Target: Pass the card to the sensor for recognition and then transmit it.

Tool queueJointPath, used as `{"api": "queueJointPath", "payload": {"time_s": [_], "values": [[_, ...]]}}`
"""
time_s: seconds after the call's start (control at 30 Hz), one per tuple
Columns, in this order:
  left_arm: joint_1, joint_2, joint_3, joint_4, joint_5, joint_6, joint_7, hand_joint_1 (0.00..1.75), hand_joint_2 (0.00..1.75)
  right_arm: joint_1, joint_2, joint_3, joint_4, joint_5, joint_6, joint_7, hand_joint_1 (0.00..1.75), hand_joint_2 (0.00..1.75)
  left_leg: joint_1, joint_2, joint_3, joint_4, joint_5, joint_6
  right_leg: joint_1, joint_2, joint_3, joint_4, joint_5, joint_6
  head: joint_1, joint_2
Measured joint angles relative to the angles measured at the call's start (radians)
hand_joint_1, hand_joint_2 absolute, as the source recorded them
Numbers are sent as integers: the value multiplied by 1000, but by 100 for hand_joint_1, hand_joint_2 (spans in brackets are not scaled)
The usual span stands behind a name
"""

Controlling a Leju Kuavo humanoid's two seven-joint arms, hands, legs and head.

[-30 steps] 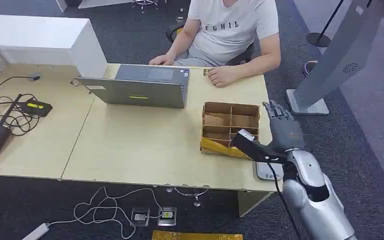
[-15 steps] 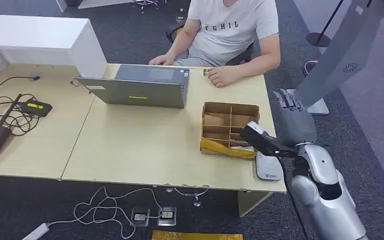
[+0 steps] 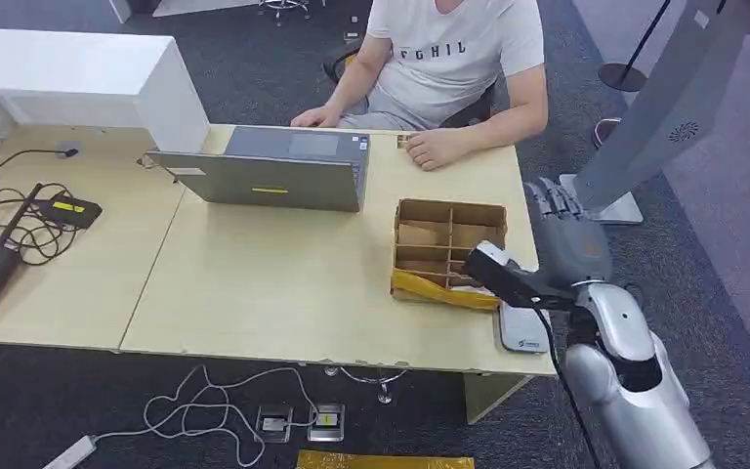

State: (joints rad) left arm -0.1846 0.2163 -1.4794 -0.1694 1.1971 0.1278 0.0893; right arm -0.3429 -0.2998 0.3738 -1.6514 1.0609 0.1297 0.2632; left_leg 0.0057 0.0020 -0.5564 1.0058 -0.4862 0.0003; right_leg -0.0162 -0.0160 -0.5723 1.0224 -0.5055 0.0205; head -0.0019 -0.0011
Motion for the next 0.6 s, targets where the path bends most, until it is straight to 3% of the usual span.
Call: {"api": "queueJointPath", "payload": {"time_s": [0.6], "values": [[-2, 0, -5, 0, -7, -1, 0, 0, 0, 15, 46, 52, 148, 19, -95, -9, 0, 175, 0, 0, 0, 0, 0, 0, 0, 0, 0, 0, 0, 0, 0, 0]]}}
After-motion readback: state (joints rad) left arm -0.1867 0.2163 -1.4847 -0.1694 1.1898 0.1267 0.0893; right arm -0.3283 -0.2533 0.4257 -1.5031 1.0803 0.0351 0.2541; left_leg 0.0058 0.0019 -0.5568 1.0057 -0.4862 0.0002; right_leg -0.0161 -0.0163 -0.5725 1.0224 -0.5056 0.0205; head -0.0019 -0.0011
